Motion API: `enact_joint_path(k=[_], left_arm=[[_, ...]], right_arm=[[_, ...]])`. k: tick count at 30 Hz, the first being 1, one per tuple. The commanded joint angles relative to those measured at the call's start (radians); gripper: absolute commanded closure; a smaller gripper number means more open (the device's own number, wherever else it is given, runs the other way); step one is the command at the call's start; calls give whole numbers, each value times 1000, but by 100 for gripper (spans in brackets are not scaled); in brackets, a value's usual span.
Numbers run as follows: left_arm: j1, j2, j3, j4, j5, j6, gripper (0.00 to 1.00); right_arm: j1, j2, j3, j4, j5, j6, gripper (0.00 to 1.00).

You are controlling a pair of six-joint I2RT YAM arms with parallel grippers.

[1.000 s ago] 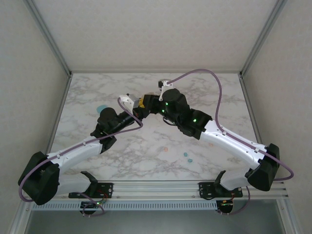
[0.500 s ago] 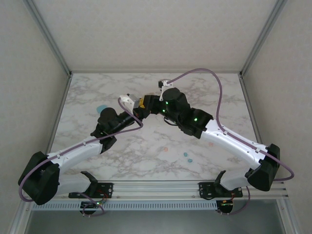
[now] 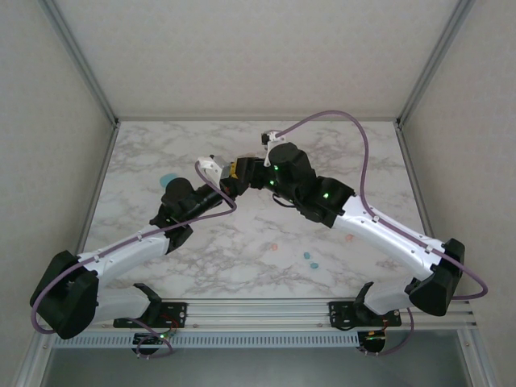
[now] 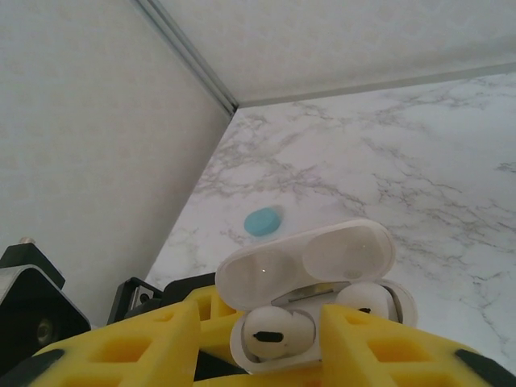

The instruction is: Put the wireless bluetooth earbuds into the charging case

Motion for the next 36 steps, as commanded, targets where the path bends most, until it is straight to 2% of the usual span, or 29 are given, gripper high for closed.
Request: enact_joint_path(k=[1, 9, 12, 16, 18, 21, 23, 28, 36], left_arm=[[-7, -30, 35, 20, 6, 22, 84], [-7, -22, 45, -41, 37, 70, 84], [-7, -23, 56, -86, 76, 100, 84], [-7, -39, 70, -147, 144, 148, 84], [-8, -53, 77, -186, 204, 209, 84], [-10, -66, 104, -279, 220, 266, 84], [-11, -73, 112, -313, 230, 293, 84], [-11, -77, 130, -353, 248, 303, 85], [-12, -81, 124, -318, 206, 265, 84]], right_arm=[[-3, -21, 49, -35, 4, -43, 50], [-17, -74, 86, -55, 30, -103, 45], [-73, -84, 113, -136, 52, -81, 45], [-183, -68, 149, -224, -67, -69, 45], [-249, -16, 219, -343, -148, -59, 45], [-299, 74, 321, -481, -269, -80, 45], [-314, 133, 374, -529, -366, -100, 45], [-318, 220, 431, -556, -503, -119, 43], [-319, 267, 460, -624, -556, -153, 43]])
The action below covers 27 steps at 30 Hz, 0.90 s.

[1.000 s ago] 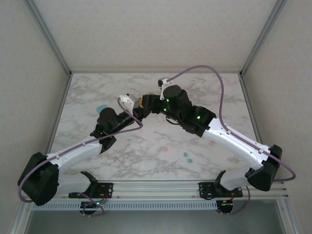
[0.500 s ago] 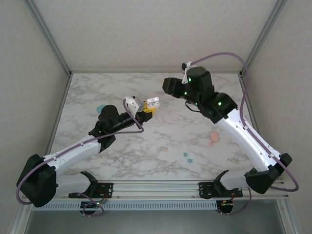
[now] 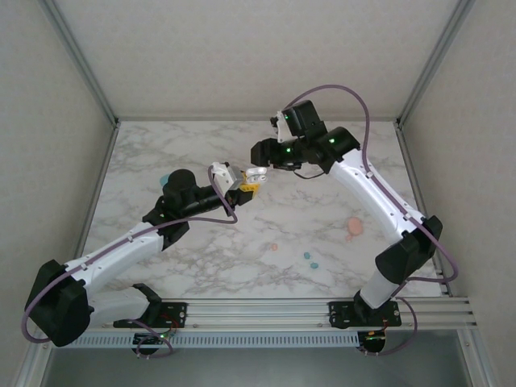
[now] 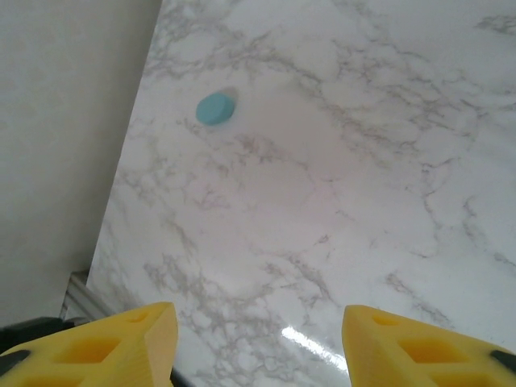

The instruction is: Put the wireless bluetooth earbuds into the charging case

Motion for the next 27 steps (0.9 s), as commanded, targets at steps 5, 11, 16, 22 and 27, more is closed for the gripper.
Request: enact_joint_path(k=[5, 11, 16, 22, 27], left_arm=[[-9, -16, 20, 55, -42, -57, 84], [-9, 10, 25, 77, -41, -84, 84], [-9, 20, 29, 83, -40, -97, 84], [-9, 39, 56, 39, -43, -122, 83], [-9, 109, 95, -40, -148, -196, 84]], right_arm=[[-4, -73, -40, -32, -48, -34, 44], [-4, -132, -118, -12, -23, -19, 45], [-5, -171, -160, 10, -1, -9, 44], [-5, -236, -204, 24, 176, 14, 41], [-16, -382, -356, 77, 519, 130, 33]])
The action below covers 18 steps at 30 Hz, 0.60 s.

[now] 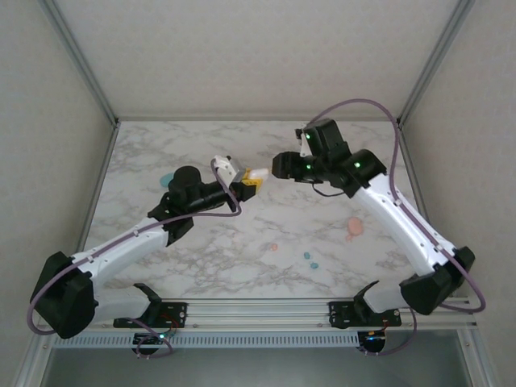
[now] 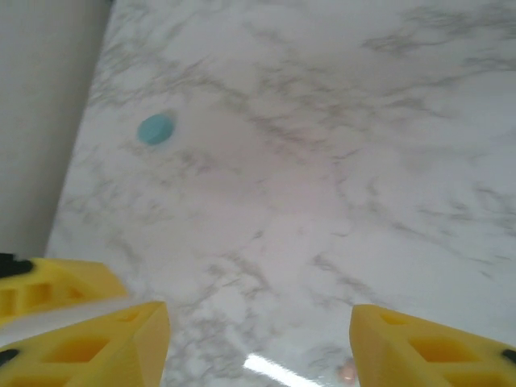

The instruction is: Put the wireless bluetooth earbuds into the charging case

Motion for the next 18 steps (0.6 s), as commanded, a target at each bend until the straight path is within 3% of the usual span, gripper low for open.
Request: enact_joint_path(k=[1, 6, 13, 18], left_arm=[[0, 66, 70, -75, -112, -100, 84], [17, 231, 163, -148, -122, -299, 82], [29, 554, 450, -367, -68, -539, 82], [40, 745, 597, -377, -26, -674, 83]], right_arm=[[-20, -127, -109, 43, 288, 102, 31], [-80, -256, -267, 93, 344, 178, 30], [-162, -296, -359, 71, 267, 212, 33], [-201, -295, -388, 53, 237, 215, 33]])
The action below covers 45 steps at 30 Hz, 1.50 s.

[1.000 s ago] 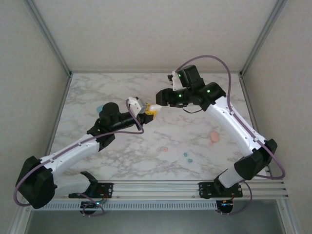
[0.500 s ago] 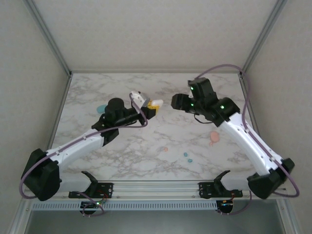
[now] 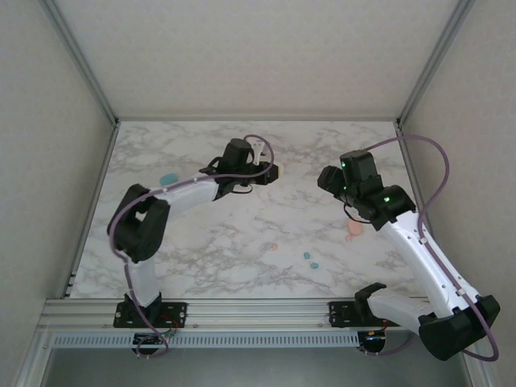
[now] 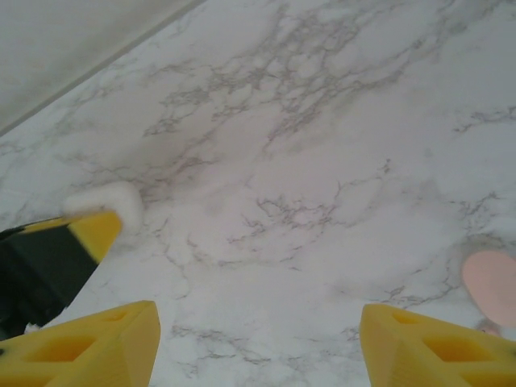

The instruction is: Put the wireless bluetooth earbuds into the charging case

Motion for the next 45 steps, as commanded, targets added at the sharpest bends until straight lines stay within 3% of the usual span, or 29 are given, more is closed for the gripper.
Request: enact_joint_path(k=[1, 12, 28, 40, 45], left_arm=[[15, 99, 109, -73, 54, -155, 83], [35, 307, 267, -131, 55, -295, 82], [49, 352, 279, -178, -7, -310, 78], [54, 310, 287, -311, -99, -252, 62], [57, 280, 288, -360, -137, -211, 54]], right_arm=[[-22, -9, -23, -2, -25, 23, 33], [-46, 1, -58, -13, -26, 15, 33], [-49, 27, -71, -29, -10, 9, 33], [-66, 67, -64, -58, 15, -22, 31], [-117, 85, -80, -67, -5, -40, 30]])
